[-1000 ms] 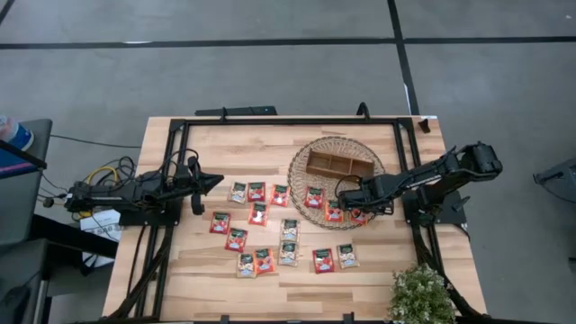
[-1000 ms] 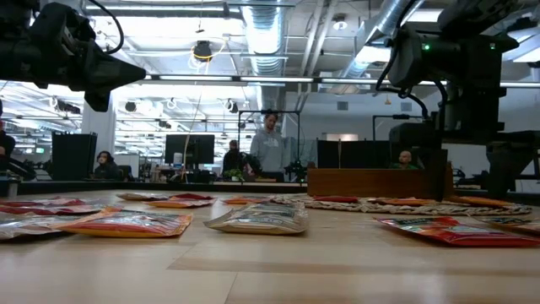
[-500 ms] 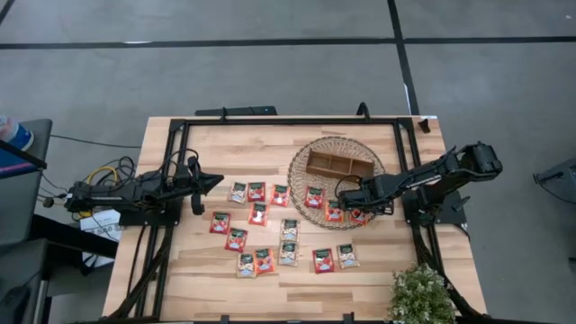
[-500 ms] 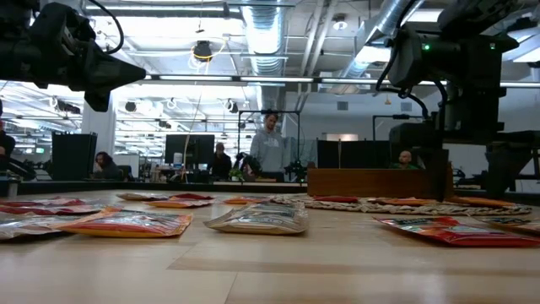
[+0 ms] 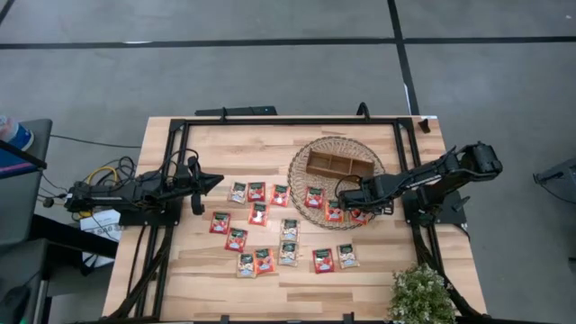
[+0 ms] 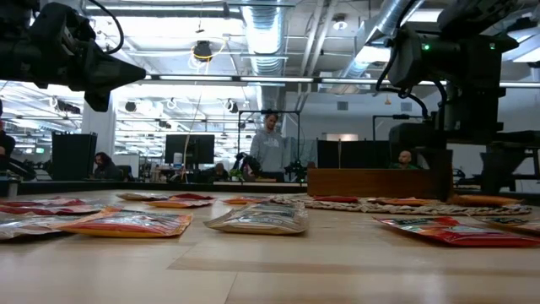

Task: Pick & Place Tea
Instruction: Put the orange tea pack into the right compartment of the brown organizer

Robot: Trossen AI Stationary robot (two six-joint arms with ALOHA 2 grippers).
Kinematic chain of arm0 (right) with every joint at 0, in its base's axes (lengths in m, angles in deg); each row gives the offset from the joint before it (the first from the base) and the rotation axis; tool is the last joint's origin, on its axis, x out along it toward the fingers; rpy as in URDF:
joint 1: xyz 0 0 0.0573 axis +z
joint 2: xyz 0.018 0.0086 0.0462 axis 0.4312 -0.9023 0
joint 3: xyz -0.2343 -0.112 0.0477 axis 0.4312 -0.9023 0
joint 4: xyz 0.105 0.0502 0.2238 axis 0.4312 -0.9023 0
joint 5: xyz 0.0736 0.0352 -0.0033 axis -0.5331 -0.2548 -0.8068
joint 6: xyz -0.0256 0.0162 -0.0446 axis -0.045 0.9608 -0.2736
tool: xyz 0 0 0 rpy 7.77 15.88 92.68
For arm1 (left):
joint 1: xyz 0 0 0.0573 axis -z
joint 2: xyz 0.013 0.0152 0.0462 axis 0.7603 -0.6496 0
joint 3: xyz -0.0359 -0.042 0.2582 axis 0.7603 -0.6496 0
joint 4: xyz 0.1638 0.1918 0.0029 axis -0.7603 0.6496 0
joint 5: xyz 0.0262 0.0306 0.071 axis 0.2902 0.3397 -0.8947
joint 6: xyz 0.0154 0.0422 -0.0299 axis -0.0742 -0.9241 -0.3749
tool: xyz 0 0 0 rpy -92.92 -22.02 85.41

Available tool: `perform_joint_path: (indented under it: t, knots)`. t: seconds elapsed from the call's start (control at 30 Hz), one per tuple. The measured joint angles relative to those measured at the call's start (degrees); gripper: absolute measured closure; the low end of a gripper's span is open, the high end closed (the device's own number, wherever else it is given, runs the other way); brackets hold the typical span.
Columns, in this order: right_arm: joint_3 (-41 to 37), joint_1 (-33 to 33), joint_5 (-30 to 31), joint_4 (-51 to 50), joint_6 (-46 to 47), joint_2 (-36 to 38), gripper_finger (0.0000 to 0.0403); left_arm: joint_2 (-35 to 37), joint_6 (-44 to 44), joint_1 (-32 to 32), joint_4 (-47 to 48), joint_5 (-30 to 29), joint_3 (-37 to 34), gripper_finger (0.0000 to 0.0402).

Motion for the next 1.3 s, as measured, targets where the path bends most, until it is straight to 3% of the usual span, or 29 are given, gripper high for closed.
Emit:
perform_joint_path:
  t: [0.63, 1.3]
  knots:
    - [0.0, 0.04, 0.69, 0.17, 0.0, 0.0, 0.0298, 0.0, 0.02, 0.02, 0.0, 0.0, 0.0, 0.0402]
    - [0.0, 0.02, 2.34, 0.48, -0.9, 0.0, 0.0373, 0.0, 0.02, -0.01, 0.04, 0.0, -0.02, 0.0401]
